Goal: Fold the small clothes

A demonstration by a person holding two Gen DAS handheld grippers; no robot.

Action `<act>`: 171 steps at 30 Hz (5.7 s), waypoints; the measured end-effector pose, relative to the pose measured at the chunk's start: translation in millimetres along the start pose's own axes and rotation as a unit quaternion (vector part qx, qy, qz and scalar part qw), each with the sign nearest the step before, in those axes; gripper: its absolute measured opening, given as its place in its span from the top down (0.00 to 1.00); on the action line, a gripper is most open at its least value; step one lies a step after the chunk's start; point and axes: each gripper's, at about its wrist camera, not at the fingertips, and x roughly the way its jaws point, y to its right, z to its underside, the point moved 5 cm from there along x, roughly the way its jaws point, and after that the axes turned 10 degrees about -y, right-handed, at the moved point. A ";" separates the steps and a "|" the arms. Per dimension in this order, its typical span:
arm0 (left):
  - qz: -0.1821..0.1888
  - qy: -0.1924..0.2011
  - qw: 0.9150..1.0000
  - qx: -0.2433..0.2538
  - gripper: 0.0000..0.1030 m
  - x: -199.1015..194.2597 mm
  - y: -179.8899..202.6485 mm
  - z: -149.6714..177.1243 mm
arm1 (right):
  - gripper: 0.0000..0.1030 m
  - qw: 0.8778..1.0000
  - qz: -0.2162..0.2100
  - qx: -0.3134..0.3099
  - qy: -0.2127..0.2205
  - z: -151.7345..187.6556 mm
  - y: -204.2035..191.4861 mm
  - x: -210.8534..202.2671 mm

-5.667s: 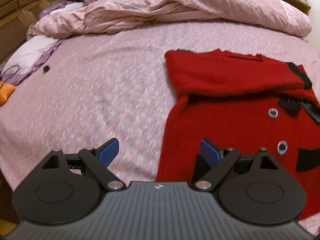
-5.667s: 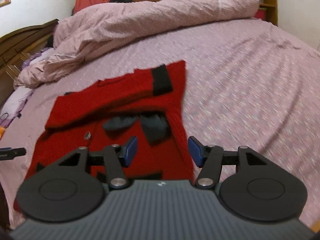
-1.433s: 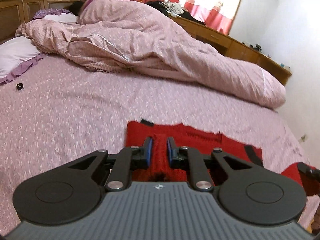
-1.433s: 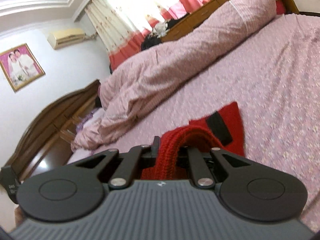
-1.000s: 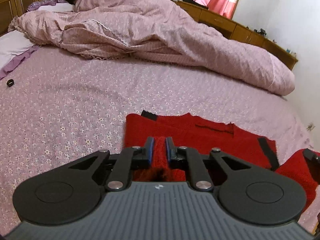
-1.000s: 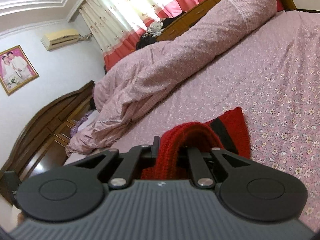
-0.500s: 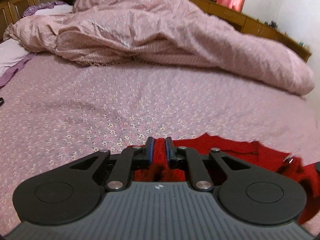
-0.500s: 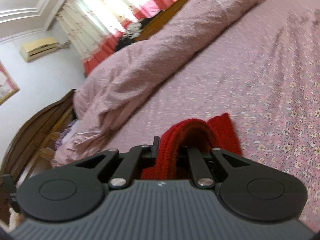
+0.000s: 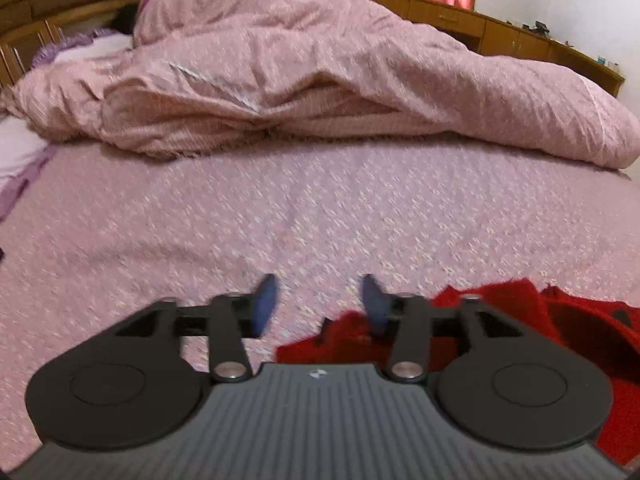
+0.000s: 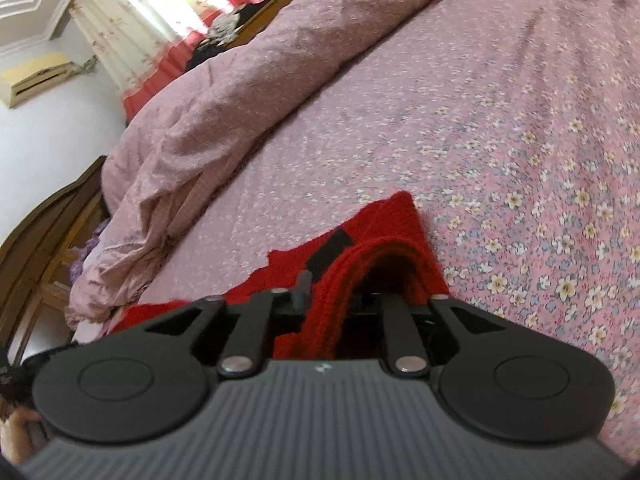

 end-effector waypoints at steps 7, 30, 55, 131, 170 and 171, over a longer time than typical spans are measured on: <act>-0.007 0.008 1.000 0.017 0.27 -12.4 -4.3 5.5 | 0.47 0.998 0.014 -0.064 0.022 -7.5 -8.0 -31.7; 0.009 0.005 1.000 -0.002 0.18 -23.8 -31.5 27.7 | 0.41 0.974 0.081 -0.210 0.007 -14.5 6.7 -37.1; 0.040 -0.002 0.998 0.040 0.87 37.9 13.7 25.6 | 0.88 0.976 0.048 -0.212 0.029 -32.1 -4.2 2.1; -0.027 -0.113 0.992 -0.045 0.10 -64.8 10.1 158.9 | 0.27 0.990 0.139 0.019 0.022 90.3 -1.4 -81.8; -0.010 -0.152 0.987 -0.053 0.09 -37.0 9.7 167.5 | 0.16 0.976 0.028 0.212 0.024 95.6 10.6 -22.9; -0.010 -0.153 0.987 -0.054 0.09 -36.7 9.7 167.5 | 0.16 0.975 0.025 0.218 0.027 95.5 11.8 -22.8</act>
